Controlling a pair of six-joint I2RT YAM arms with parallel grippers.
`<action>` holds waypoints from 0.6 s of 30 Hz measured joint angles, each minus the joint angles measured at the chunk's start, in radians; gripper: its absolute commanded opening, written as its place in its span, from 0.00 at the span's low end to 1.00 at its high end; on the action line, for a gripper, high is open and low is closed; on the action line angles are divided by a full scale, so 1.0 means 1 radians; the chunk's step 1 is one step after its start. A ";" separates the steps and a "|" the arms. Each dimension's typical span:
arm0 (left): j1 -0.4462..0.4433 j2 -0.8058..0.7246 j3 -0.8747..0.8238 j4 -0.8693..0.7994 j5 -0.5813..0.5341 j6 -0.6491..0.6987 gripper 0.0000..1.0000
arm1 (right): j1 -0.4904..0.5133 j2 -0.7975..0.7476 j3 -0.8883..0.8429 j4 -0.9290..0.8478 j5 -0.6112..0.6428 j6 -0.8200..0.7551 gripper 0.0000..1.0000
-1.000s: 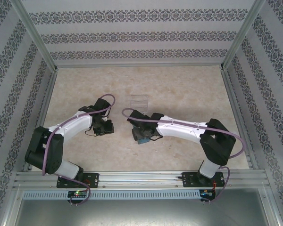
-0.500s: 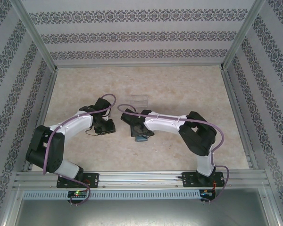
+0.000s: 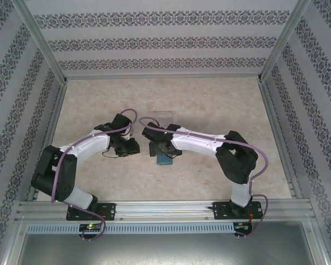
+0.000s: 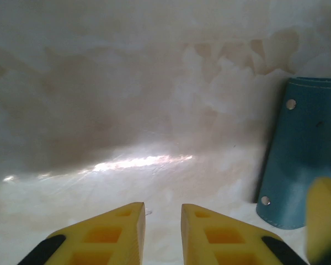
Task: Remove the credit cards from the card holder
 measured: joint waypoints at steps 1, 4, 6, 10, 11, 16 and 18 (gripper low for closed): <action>-0.007 0.010 0.000 0.009 0.010 -0.006 0.21 | -0.004 -0.023 -0.008 0.003 -0.004 -0.006 0.86; -0.037 0.045 0.002 0.058 0.055 -0.039 0.17 | -0.034 -0.107 -0.060 0.024 -0.028 -0.030 0.80; -0.054 0.068 0.003 0.108 0.096 -0.074 0.12 | -0.064 -0.155 -0.108 0.046 -0.055 -0.049 0.75; -0.086 0.120 0.014 0.208 0.164 -0.138 0.06 | -0.119 -0.212 -0.193 0.087 -0.110 -0.077 0.62; -0.095 0.133 0.018 0.230 0.179 -0.154 0.05 | -0.132 -0.218 -0.209 0.095 -0.127 -0.083 0.59; -0.124 0.188 0.027 0.340 0.242 -0.228 0.00 | -0.177 -0.217 -0.236 0.131 -0.206 -0.100 0.47; -0.129 0.205 0.028 0.372 0.258 -0.251 0.00 | -0.179 -0.211 -0.236 0.148 -0.229 -0.100 0.44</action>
